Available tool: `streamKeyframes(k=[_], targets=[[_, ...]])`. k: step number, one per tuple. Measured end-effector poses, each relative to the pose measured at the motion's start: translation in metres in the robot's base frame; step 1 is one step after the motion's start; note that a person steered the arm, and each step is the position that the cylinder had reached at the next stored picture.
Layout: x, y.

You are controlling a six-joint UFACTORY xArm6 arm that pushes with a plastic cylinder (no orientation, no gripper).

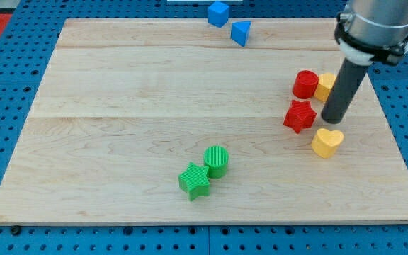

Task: Push yellow heart to green star and green circle

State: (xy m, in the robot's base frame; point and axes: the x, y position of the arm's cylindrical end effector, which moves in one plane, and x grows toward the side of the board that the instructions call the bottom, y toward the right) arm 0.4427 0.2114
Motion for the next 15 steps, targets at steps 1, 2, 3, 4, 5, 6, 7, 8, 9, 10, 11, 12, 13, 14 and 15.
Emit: streamKeyframes(k=[1,2,3,4,5,6,7,8,9,10,11,12,13,14,15], targets=[[0.005,0.017],[0.031,0.0],[0.064,-0.036],[0.09,-0.085],[0.105,-0.12],[0.086,-0.1],[0.078,-0.048],[0.108,-0.019],[0.139,-0.027],[0.138,-0.072],[0.133,-0.116],[0.133,-0.119],[0.12,-0.106],[0.1,-0.115],[0.1,-0.144]])
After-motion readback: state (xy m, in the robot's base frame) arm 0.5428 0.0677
